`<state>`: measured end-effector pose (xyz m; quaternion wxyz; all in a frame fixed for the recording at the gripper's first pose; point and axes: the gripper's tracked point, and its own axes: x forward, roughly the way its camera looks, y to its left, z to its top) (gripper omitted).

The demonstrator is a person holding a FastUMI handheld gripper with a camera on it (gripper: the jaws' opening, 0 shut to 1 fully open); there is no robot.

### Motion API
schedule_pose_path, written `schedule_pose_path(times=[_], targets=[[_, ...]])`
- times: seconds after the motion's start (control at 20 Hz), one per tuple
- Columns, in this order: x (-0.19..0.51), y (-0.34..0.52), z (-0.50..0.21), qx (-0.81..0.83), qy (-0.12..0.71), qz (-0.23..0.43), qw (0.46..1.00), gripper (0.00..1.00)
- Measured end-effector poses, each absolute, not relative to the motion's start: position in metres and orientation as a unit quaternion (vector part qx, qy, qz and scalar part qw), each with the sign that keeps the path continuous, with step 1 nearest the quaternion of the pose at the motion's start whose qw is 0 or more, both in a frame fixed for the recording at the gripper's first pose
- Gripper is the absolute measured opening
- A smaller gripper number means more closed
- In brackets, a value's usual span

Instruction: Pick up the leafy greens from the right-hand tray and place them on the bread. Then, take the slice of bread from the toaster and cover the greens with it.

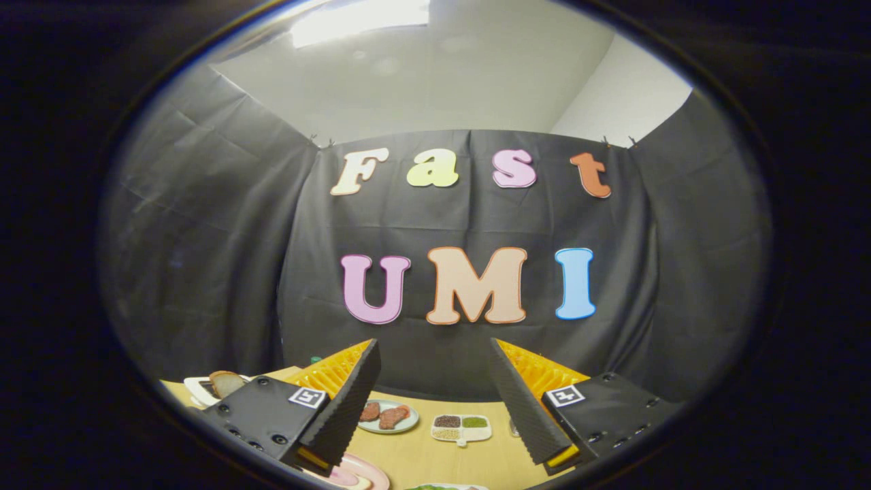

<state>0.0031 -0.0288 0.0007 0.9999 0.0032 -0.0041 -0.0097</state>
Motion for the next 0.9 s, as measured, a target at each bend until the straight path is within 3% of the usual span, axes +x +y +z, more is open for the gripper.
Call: schedule_pose_path(times=[0.45,0.9], targets=[[0.012,-0.040,-0.036,-0.022,0.058,0.039,0.997,1.00],[0.009,-0.035,-0.095,-0.078,0.147,0.128,0.978,1.00]])
